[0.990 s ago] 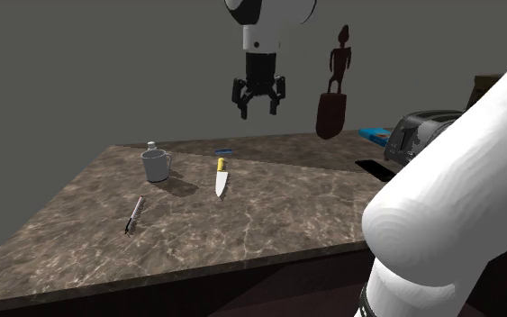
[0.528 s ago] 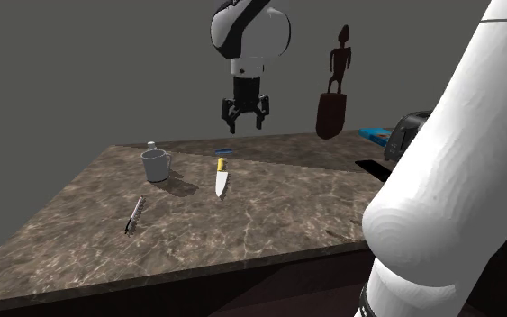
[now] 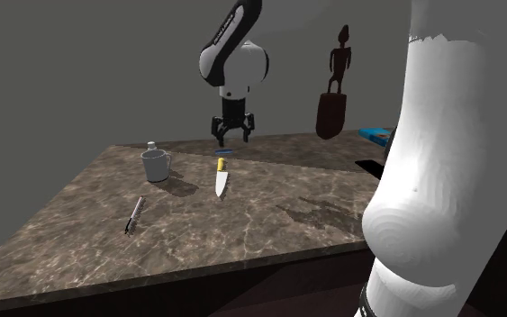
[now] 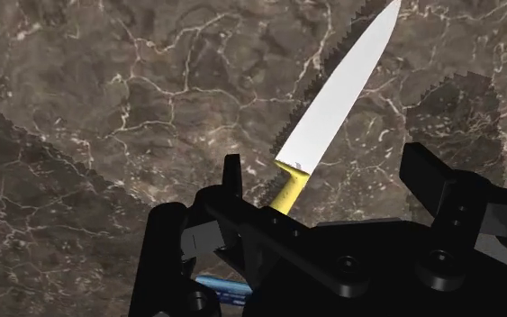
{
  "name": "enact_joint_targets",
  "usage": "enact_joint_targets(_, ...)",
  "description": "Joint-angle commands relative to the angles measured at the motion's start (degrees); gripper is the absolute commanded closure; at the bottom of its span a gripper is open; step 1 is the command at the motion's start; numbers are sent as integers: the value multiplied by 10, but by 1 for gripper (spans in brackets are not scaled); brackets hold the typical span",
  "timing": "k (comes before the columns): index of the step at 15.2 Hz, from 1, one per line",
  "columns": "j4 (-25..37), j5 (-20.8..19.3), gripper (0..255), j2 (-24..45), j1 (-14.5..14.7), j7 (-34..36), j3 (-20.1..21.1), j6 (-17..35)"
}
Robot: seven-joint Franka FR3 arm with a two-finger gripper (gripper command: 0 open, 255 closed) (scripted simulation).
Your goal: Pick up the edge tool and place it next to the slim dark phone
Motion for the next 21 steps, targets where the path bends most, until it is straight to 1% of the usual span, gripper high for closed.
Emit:
enact_joint_targets(1, 34, 7, 0, 48, -1, -5, 2, 13)
enact_joint_targets(6, 134, 19, 0, 161, -5, -16, 8, 23)
enact_joint_targets(10, 231, 26, 0, 253, -9, -21, 14, 18)
enact_joint_targets(17, 231, 28, 0, 288, -9, -22, 16, 53)
enact_joint_targets(21, 231, 29, 0, 291, -10, -23, 16, 55)
